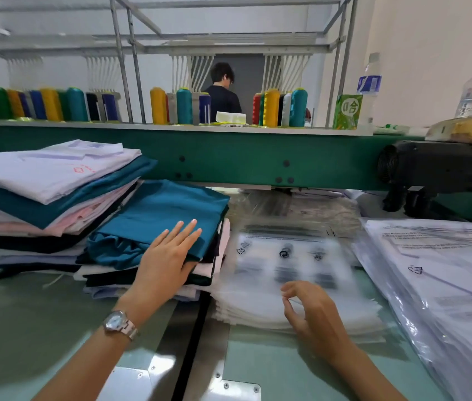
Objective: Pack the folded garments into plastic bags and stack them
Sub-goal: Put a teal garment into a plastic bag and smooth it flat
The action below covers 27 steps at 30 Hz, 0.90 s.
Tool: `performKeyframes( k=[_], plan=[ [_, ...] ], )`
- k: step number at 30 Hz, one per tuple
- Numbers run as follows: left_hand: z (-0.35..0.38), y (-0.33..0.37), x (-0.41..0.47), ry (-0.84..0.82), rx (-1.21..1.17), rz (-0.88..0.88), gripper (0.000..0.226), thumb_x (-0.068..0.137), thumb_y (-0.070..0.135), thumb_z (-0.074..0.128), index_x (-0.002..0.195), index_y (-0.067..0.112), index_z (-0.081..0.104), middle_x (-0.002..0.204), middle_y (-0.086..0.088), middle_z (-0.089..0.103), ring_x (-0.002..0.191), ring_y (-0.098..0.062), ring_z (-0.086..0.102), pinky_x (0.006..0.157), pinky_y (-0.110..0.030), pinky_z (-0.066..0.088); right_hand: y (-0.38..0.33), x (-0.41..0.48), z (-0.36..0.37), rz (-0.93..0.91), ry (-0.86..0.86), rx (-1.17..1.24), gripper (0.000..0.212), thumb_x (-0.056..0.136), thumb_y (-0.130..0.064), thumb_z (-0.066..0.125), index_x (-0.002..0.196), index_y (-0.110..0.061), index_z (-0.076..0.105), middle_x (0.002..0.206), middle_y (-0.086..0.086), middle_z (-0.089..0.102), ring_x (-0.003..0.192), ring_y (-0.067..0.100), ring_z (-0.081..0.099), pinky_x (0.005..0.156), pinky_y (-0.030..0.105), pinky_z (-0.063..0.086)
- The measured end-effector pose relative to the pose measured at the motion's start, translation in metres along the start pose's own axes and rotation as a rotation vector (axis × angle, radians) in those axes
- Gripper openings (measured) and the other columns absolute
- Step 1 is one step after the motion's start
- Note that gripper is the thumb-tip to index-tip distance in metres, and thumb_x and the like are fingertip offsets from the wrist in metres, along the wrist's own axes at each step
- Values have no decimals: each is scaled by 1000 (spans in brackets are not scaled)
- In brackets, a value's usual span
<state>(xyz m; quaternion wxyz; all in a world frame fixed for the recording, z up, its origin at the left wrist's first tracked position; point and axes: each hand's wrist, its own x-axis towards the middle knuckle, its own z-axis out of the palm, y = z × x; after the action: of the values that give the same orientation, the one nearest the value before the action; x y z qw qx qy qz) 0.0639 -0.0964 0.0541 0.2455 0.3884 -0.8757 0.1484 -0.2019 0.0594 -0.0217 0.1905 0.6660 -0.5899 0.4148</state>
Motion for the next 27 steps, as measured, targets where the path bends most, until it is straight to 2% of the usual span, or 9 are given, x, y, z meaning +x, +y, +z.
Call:
performKeyframes(
  k=[1, 3, 5, 7, 9, 12, 18, 24, 27],
  plan=[
    [-1, -4, 2, -24, -11, 10, 58, 102, 38, 44, 155, 28, 21, 162, 12, 11, 149, -9, 11, 121, -27, 13, 0, 0, 0, 5, -9, -1, 22, 69, 1, 79, 82, -13, 66, 91, -4, 70, 85, 16, 68, 78, 29, 47],
    [-4, -5, 5, -4, -101, -53, 47, 104, 34, 42, 150, 25, 37, 154, 4, 38, 143, -14, 34, 112, -30, 32, 0, 0, -2, 17, -41, -10, 19, 71, -6, 77, 83, -14, 66, 90, -6, 69, 84, 16, 67, 76, 31, 50],
    [-10, -4, 7, 85, -124, -138, 40, 104, 35, 41, 136, 17, 55, 115, -8, 70, 105, -27, 66, 79, -36, 51, -1, -1, -4, 26, -61, -18, 13, 76, -20, 71, 86, -16, 66, 89, -7, 67, 83, 15, 66, 75, 32, 51],
    [-12, -3, 10, 163, -113, -198, 41, 104, 34, 39, 127, 9, 61, 69, -6, 65, 64, -28, 64, 51, -35, 45, -5, -1, -5, 73, -65, -1, 20, 81, -32, 60, 92, -17, 67, 92, -8, 67, 87, 12, 65, 78, 31, 50],
    [-16, -3, 16, 233, -145, -235, 41, 104, 34, 36, 110, 5, 65, 52, 2, 47, 46, -23, 51, 41, -29, 33, -13, 2, -4, 146, -56, 66, 24, 85, -35, 56, 98, -19, 68, 99, -11, 67, 94, 9, 64, 84, 32, 49],
    [-23, 0, 25, 289, -121, -270, 41, 104, 33, 34, 84, 9, 59, 50, 8, 36, 40, -14, 35, 40, -24, 18, -32, 17, 3, 206, -75, 218, 26, 89, -33, 51, 106, -21, 68, 107, -15, 66, 103, 5, 61, 91, 31, 47],
    [-35, 4, 37, 336, -109, -300, 38, 104, 30, 39, 80, 9, 61, 50, 9, 34, 40, -14, 31, 41, -22, 13, -74, 65, 24, 352, -126, 726, 30, 100, -23, 42, 122, -23, 63, 118, -14, 67, 115, 1, 57, 97, 16, 42],
    [-46, 11, 37, 355, -33, -219, 26, 99, 23, 55, 82, 8, 67, 45, 1, 47, 34, -20, 42, 40, -19, 12, -99, 134, 61, 716, -135, 1380, 47, 105, -26, 30, 152, -24, 23, 150, 6, 40, 136, 14, 42, 116, 33, 30],
    [-46, 14, 38, 366, 30, -184, 18, 93, 23, 64, 81, 10, 69, 43, -1, 52, 32, -21, 49, 40, -20, 20, -99, 167, 80, 895, -105, 1660, 49, 104, -33, 33, 152, -20, 27, 145, 14, 43, 132, 24, 46, 114, 35, 33]
  ],
)
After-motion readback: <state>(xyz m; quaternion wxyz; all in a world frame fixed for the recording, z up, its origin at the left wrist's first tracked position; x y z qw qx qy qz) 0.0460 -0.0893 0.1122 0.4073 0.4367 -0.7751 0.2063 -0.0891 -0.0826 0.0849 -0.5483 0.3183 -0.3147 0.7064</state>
